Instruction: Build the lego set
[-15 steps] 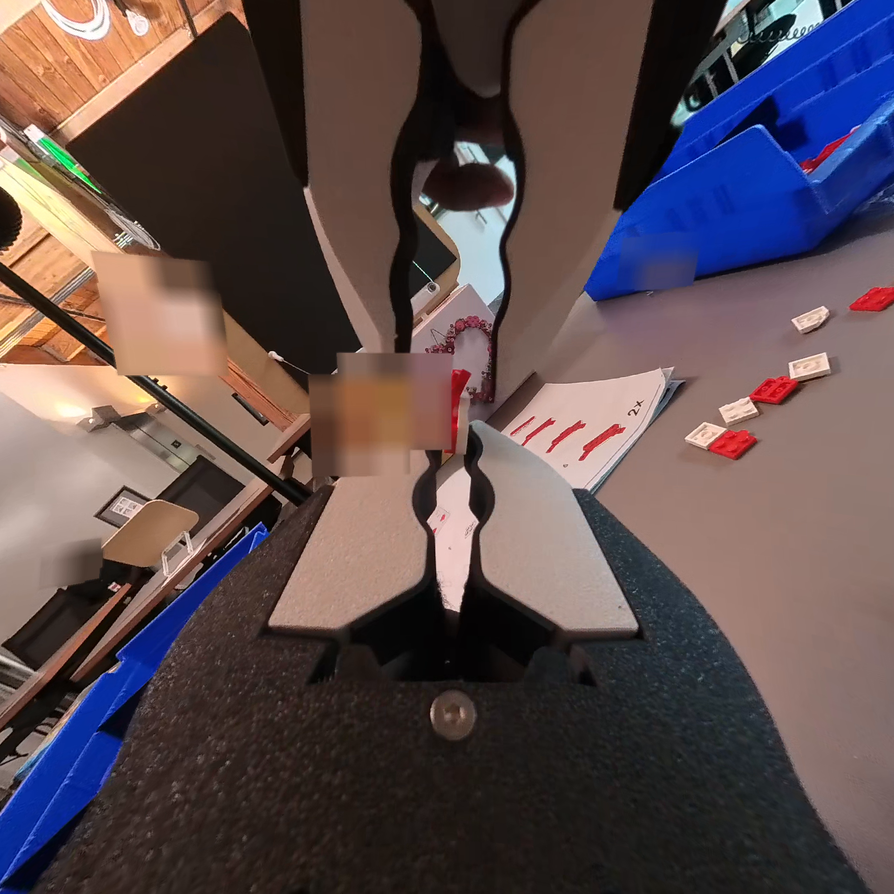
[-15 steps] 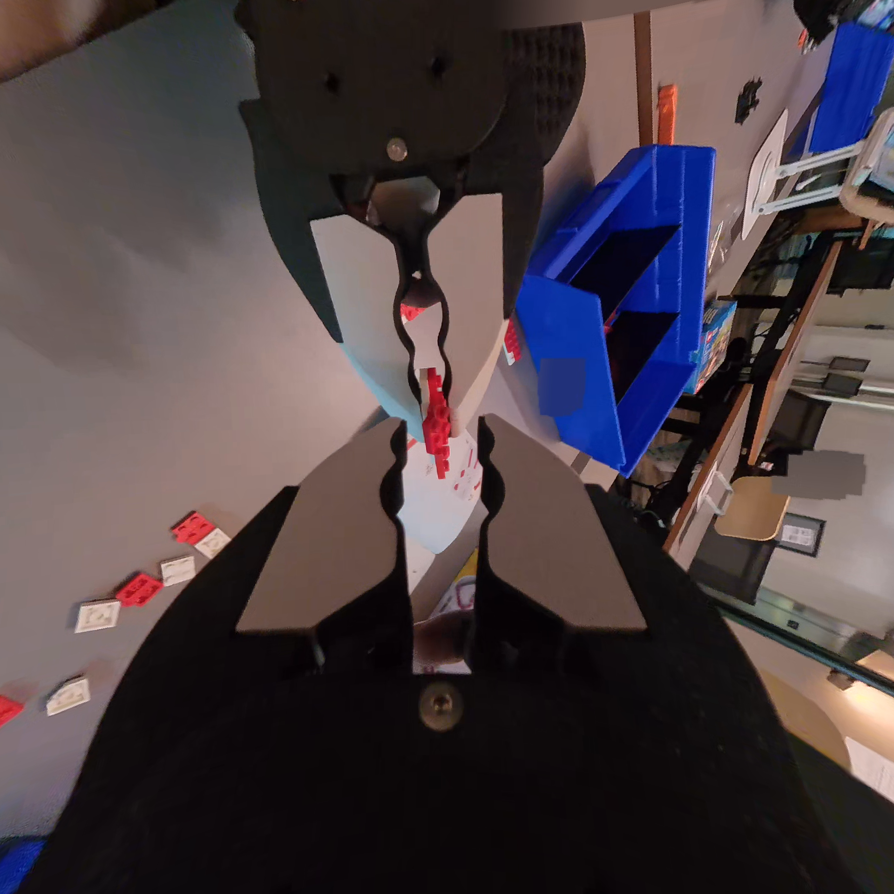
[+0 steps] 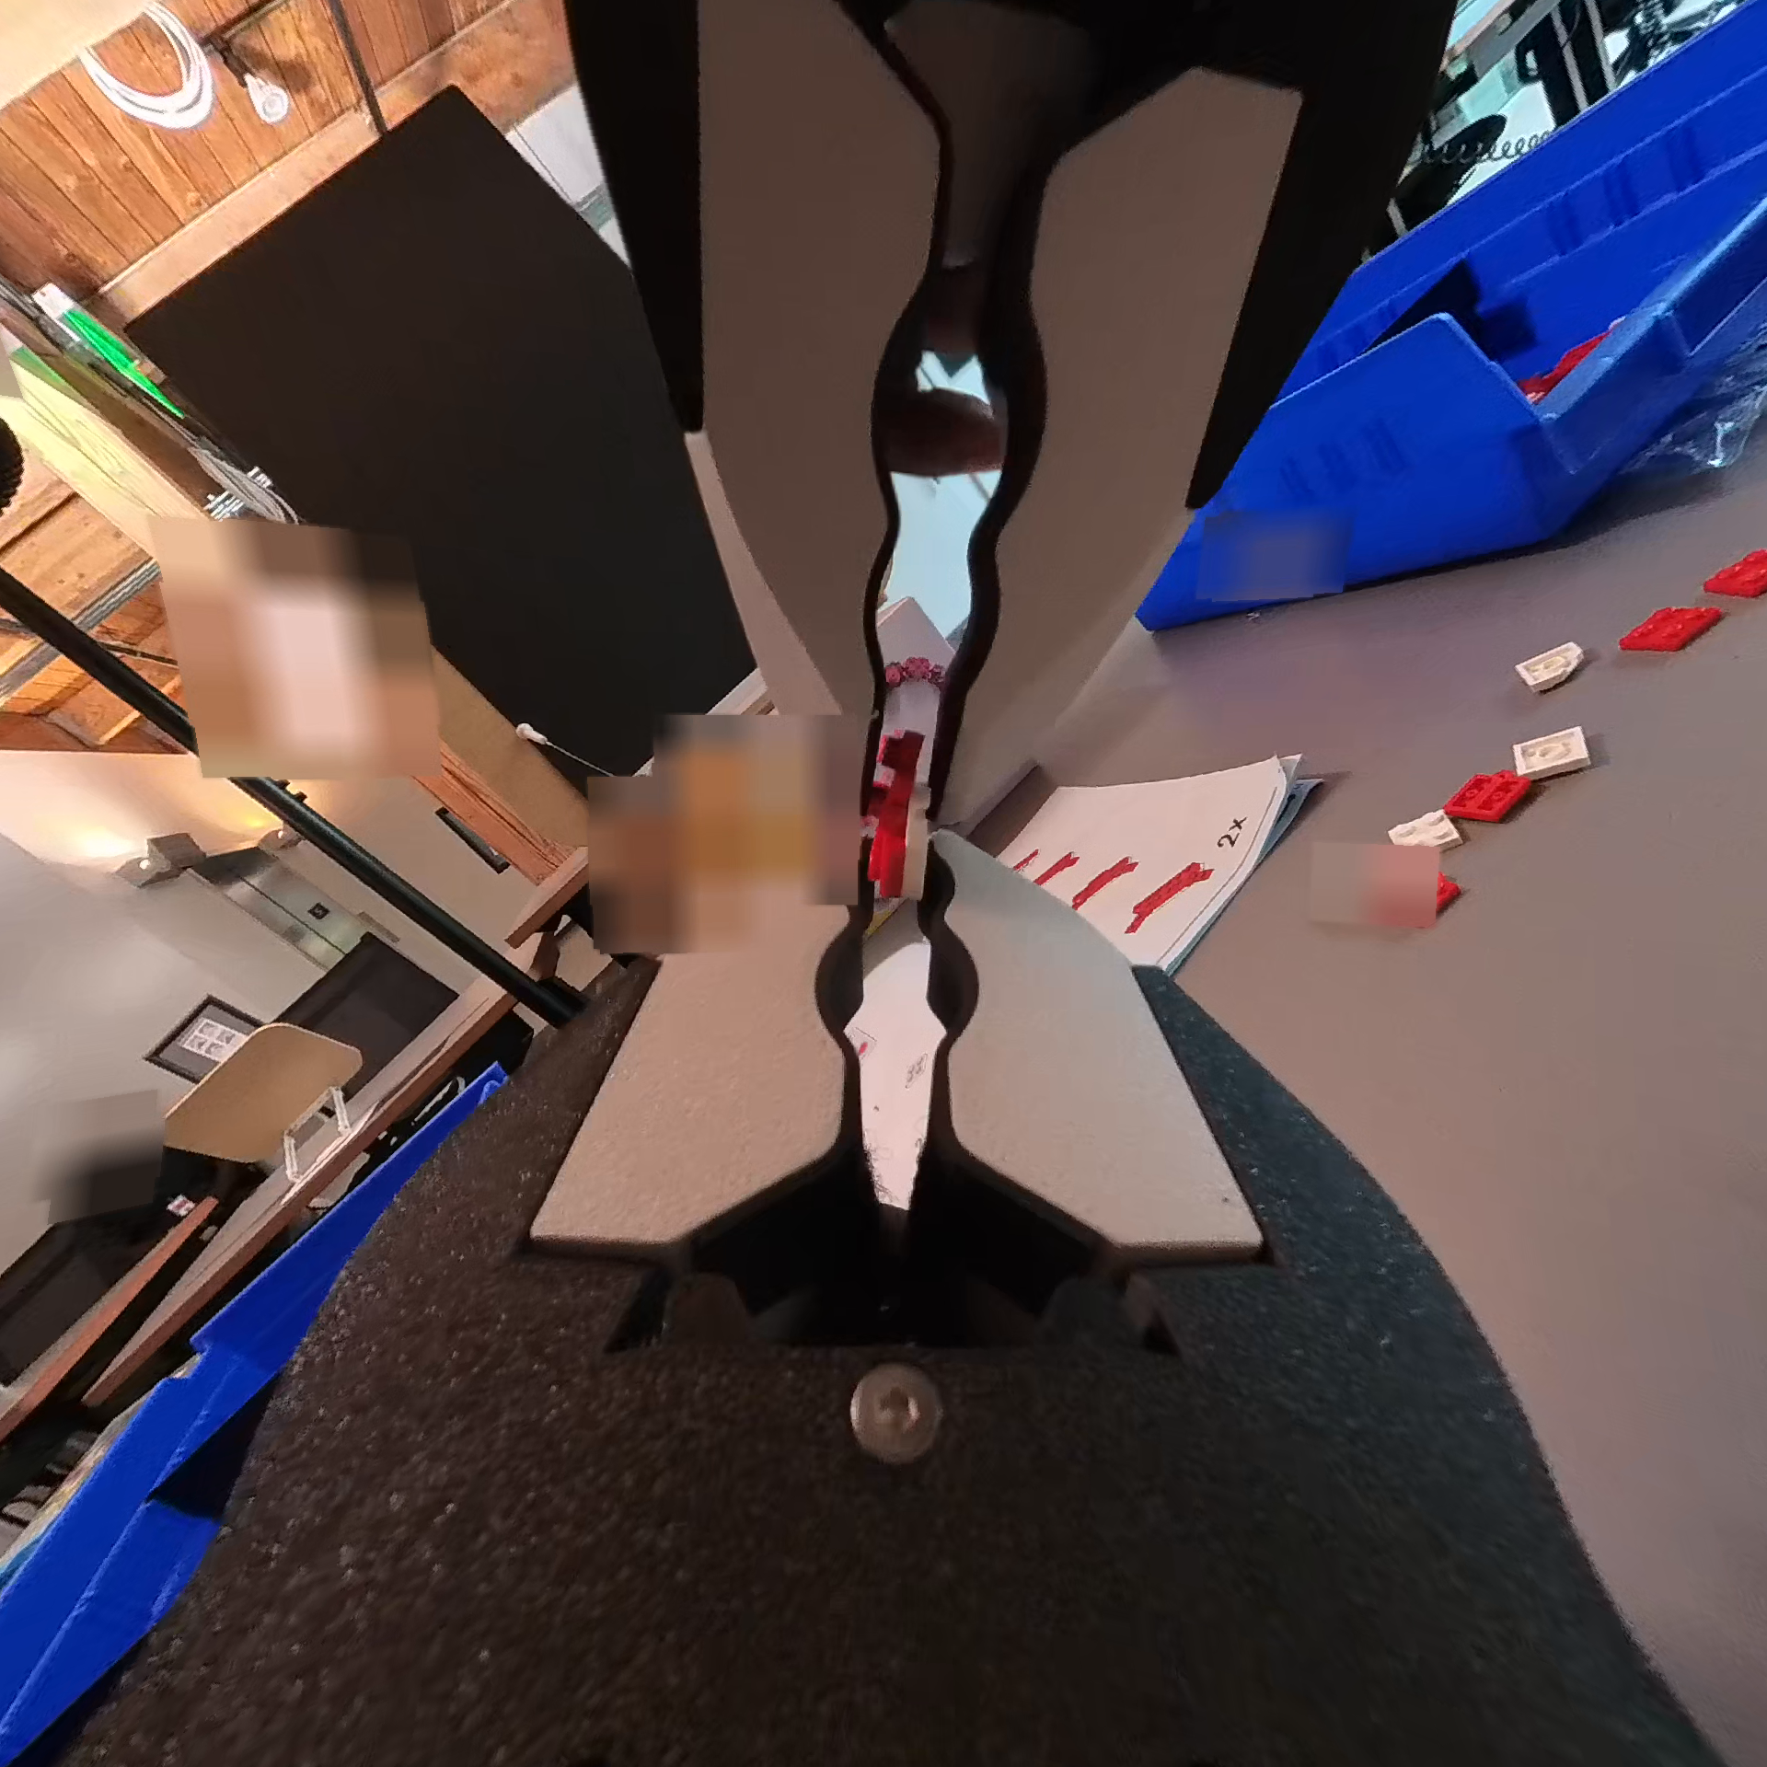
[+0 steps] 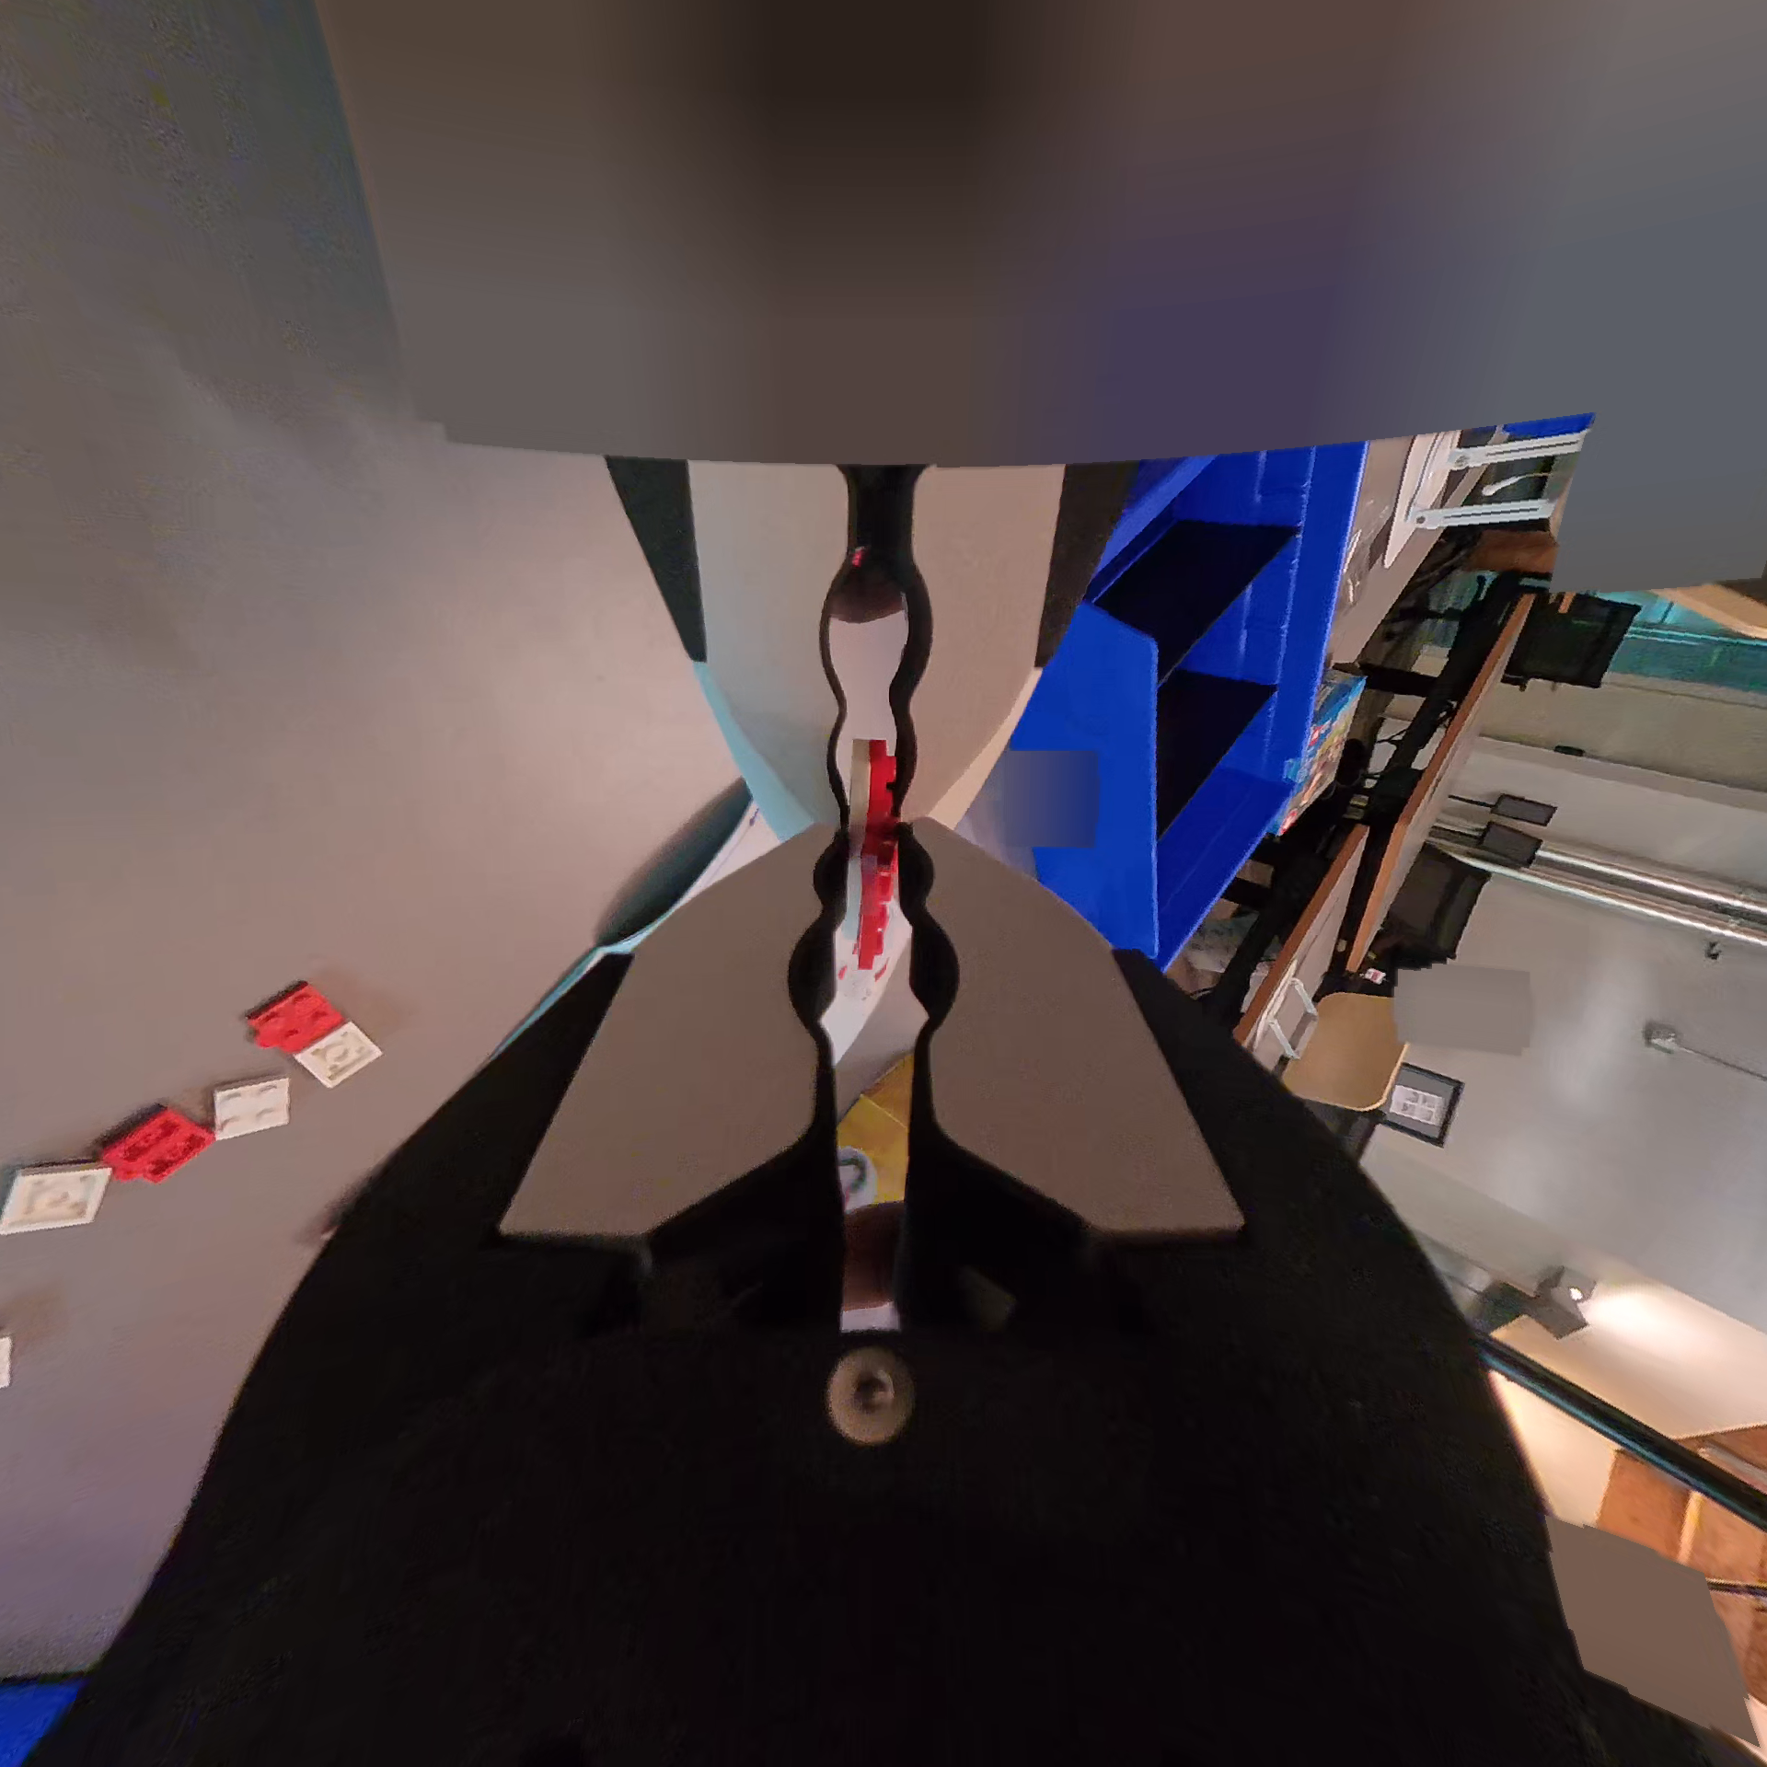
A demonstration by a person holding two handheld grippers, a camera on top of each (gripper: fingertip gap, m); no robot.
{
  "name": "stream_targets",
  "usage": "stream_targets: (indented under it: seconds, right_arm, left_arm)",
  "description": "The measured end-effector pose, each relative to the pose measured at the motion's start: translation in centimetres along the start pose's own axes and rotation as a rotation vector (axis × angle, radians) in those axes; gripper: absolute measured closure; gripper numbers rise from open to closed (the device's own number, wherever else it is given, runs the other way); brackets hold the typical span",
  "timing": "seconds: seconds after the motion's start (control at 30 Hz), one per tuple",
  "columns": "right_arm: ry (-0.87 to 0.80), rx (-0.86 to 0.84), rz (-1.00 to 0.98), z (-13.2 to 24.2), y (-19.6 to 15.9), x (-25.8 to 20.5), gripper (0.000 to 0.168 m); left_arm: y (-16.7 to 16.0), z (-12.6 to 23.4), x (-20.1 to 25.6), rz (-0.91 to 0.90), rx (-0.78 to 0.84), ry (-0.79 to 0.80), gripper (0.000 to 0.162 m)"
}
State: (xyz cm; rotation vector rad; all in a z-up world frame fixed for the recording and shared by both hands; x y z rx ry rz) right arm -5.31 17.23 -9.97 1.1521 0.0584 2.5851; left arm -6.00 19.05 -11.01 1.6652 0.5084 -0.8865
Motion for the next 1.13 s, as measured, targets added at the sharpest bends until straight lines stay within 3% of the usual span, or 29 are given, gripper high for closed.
stream_targets:
  seconds: [0.5, 0.63, 0.7, 0.83, 1.0, 1.07, 1.13]
  right_arm:
    - [0.026, -0.047, 0.049, 0.7, 0.9, -0.9, 0.16]
    - [-0.174, -0.052, 0.173, 1.0, 1.2, 0.1, 0.16]
    - [-0.284, -0.066, 0.22, 1.3, 1.2, 0.5, 0.16]
    - [-0.439, -0.1, 0.238, 2.3, 0.7, 0.4, 0.16]
    - [-0.567, -0.127, 0.153, 3.8, -0.2, -1.1, 0.16]
    - [-0.611, -0.098, 0.086, 3.9, -0.1, -1.9, 0.16]
    - [-0.668, -0.049, 0.027, 4.1, 0.4, -2.2, 0.16]
  left_arm:
    - [1.2, 0.5, 0.3, -0.121, 0.09, -0.026, 0.151]
    - [1.5, 0.7, -1.2, -0.215, 0.102, 0.099, 0.149]
    - [1.4, 0.9, -1.6, -0.179, 0.122, 0.103, 0.147]
    - [0.8, 0.6, -1.4, 0.134, 0.173, -0.074, 0.143]
    - [1.1, 1.1, -0.6, 0.848, 0.325, -0.512, 0.134]
    - [1.1, 1.2, -1.3, 1.12, 0.388, -0.619, 0.117]
    - [1.1, 1.1, -1.4, 1.308, 0.422, -0.702, 0.116]
Point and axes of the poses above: each gripper's, where its closed fingertips meet, z back along the fingers, y out of its top, x = y × z across the jaws, the point moved 1 cm from there along z, back along the fingers, and after that the axes turned 11 degrees about -z, right-handed, at the moved point
